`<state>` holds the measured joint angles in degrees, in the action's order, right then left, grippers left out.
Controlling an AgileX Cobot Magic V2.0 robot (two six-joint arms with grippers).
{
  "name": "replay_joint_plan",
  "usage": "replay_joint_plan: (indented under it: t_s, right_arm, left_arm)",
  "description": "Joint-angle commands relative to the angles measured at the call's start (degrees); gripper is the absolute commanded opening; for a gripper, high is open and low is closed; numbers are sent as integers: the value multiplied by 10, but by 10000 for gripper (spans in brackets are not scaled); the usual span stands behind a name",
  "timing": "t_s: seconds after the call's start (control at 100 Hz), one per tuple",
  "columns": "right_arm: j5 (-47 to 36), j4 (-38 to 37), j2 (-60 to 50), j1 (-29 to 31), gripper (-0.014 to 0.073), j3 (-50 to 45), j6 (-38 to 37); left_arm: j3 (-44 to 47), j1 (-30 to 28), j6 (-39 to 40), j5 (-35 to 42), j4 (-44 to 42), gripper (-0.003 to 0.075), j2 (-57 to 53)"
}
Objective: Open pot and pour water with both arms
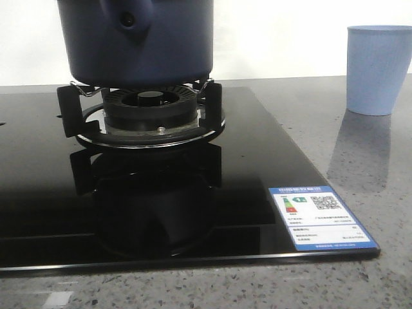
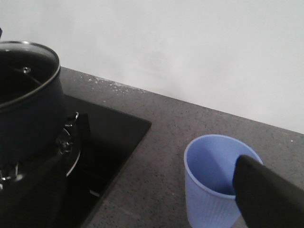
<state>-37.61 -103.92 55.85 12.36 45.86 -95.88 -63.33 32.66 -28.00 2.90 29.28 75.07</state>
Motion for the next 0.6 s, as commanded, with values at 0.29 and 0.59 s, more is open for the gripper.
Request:
replay_joint_plan:
  t_s: [0.29,0.59]
  right_arm:
    - [8,89,-10,5,177,37,-1]
    - [-24,116,-32,5,-76,51,-2]
  left_arm:
    - [-19,-84,2,19,-30,-20,-137]
    - [4,-191,2,-42,-33,-20,-219]
